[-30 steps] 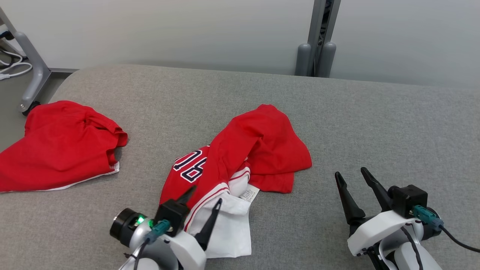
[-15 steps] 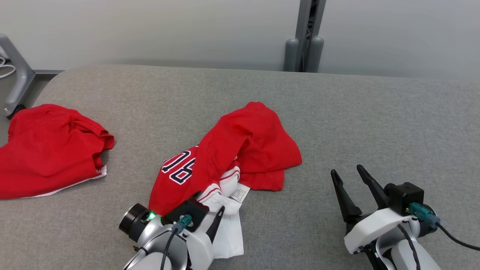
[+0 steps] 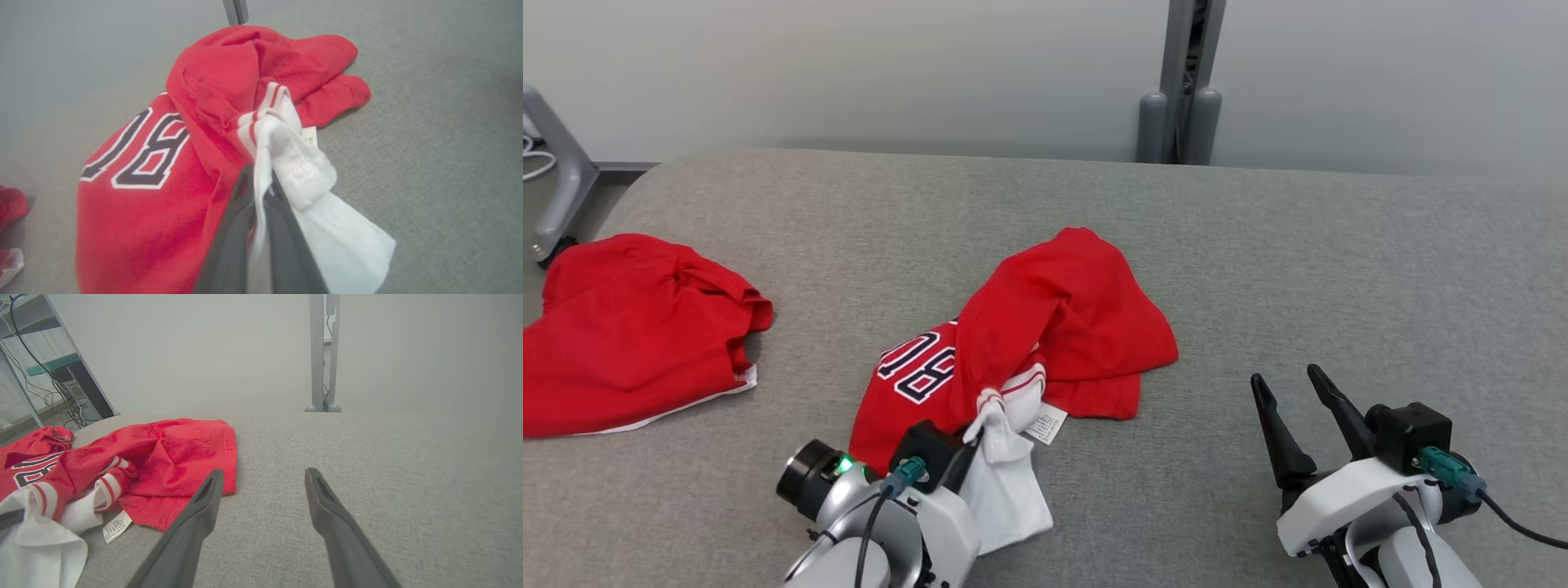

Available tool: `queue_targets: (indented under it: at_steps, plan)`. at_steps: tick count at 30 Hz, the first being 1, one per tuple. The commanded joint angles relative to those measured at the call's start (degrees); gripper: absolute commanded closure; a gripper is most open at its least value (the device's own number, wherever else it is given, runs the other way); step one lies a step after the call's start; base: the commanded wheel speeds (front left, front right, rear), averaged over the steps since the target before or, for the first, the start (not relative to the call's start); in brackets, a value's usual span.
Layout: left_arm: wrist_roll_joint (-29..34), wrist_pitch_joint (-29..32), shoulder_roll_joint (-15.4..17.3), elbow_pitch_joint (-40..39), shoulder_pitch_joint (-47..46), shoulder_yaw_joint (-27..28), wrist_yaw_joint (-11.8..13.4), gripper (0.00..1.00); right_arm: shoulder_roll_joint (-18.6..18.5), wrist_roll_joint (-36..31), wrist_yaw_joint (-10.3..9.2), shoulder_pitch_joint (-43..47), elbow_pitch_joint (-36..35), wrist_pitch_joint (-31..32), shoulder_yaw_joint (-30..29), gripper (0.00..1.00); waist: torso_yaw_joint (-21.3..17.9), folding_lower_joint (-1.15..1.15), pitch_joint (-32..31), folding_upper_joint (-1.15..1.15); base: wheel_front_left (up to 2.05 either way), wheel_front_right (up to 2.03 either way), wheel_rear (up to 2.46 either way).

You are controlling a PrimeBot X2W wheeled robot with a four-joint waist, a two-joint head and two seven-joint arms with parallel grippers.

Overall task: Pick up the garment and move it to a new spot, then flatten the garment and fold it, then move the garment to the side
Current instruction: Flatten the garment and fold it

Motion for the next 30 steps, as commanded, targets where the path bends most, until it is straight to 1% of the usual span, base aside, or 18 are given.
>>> queue_targets:
  at_steps: [1,4,11,14,18,19,21,23,24,25,26,30]
  plan:
    - [-0.3,0.0,1.0,-0.5,-0.5,0.5,0.3,1.00,-0.2,-0.1,0.00,0.4,0.2,-0.4,0.0,0.00,0.8,0.00,-0.3,0.00,0.00,0.00,0.00]
    - [-0.1,1.0,3.4,-4.9,-0.3,1.2,1.2,1.00,-0.2,0.1,0.00,0.7,0.3,-0.4,0.1,0.00,2.5,0.00,-0.5,0.00,0.00,0.00,0.00]
    - [-1.2,7.1,11.7,-17.2,2.7,2.6,3.0,1.00,-0.1,0.2,0.00,0.7,0.6,-0.5,0.2,0.00,6.2,0.00,-0.8,0.00,0.00,0.00,0.00]
    - [-2.7,9.0,14.0,-20.2,5.0,3.0,3.5,1.00,-0.1,0.2,0.00,0.4,0.8,-0.4,0.5,0.00,7.0,0.00,-0.7,0.00,0.00,0.00,0.00]
    - [-5.3,9.5,13.7,-19.9,7.7,2.3,2.1,1.00,-0.2,0.3,0.00,0.0,1.1,-0.3,0.9,0.00,7.5,0.00,-0.6,0.00,0.00,0.00,0.00]
    - [-6.7,8.8,12.6,-19.4,8.4,2.4,1.4,1.00,-0.3,0.4,0.00,-0.1,1.2,-0.3,1.0,0.00,7.6,0.00,-0.5,0.00,0.00,0.00,0.00]
    - [-7.1,8.5,11.8,-17.0,9.1,1.4,0.2,1.00,-0.4,0.5,0.00,-0.2,1.4,-0.2,1.2,0.00,7.5,0.00,-0.6,0.00,0.00,0.00,0.00]
    - [-8.5,7.2,9.9,-15.0,9.6,1.4,-0.7,1.00,-0.5,0.6,0.00,-0.3,1.5,-0.2,1.5,0.00,7.4,0.00,-0.8,0.00,0.00,0.00,0.00]
    - [-8.3,6.7,9.5,-13.9,9.5,1.0,-1.0,0.77,-0.6,0.7,0.00,-0.3,1.6,-0.2,1.6,0.00,7.3,0.00,-0.8,0.00,0.00,0.00,0.00]
    - [-8.8,5.9,8.6,-13.3,9.5,1.3,-1.0,0.00,-0.7,0.7,0.00,-0.3,1.7,-0.1,1.6,0.00,7.3,0.00,-0.9,0.00,0.00,0.00,0.00]
    - [-9.1,5.1,8.0,-13.0,9.4,1.6,-1.1,0.00,-0.8,0.8,0.00,-0.3,1.7,0.0,1.6,0.00,7.3,0.00,-1.0,0.00,0.00,0.00,0.00]
    - [-9.7,1.4,7.3,-13.4,8.6,3.4,-0.6,0.00,-1.2,0.9,0.00,-0.4,1.9,0.2,1.5,0.00,7.4,0.00,-1.4,0.00,0.00,0.00,0.00]
